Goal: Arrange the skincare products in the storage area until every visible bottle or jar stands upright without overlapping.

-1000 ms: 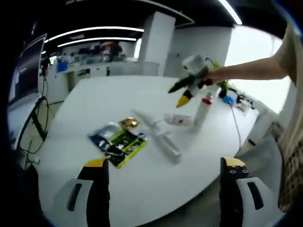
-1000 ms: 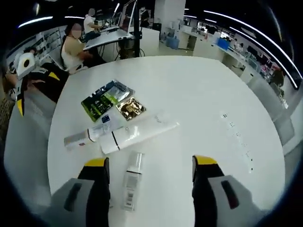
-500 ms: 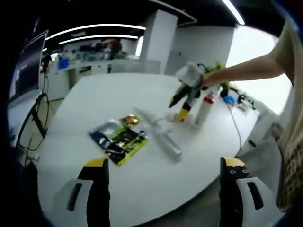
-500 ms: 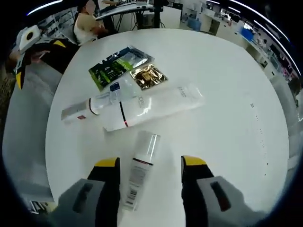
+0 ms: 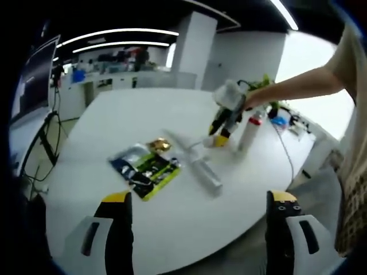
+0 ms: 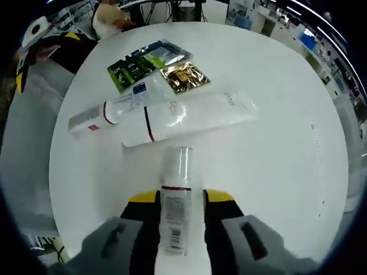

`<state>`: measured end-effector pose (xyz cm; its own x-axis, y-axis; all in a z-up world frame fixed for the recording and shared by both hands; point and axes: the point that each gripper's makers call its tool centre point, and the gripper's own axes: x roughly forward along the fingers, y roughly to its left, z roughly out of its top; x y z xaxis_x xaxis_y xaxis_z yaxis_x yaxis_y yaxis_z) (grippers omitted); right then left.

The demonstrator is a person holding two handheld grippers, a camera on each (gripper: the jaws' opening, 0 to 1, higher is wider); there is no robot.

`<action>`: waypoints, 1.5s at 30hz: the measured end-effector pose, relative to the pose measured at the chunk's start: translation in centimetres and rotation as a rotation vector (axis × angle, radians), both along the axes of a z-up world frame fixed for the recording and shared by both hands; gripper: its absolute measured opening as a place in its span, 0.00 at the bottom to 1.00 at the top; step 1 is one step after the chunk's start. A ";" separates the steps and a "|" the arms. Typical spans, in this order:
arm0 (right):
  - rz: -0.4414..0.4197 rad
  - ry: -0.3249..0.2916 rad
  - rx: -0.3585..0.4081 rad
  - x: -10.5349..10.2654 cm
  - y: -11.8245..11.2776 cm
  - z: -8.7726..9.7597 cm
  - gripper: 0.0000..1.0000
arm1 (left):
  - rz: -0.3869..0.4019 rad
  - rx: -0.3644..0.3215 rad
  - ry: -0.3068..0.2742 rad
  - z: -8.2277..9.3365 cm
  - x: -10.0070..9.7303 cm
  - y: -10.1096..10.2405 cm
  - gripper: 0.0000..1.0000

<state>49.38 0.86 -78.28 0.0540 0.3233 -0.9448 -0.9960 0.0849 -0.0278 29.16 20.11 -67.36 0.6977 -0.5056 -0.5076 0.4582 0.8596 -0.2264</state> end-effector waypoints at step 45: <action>-0.143 -0.176 0.196 2.4 -0.4 6.9 0.19 | 0.010 -0.027 -0.011 0.4 0.2 0.1 0.93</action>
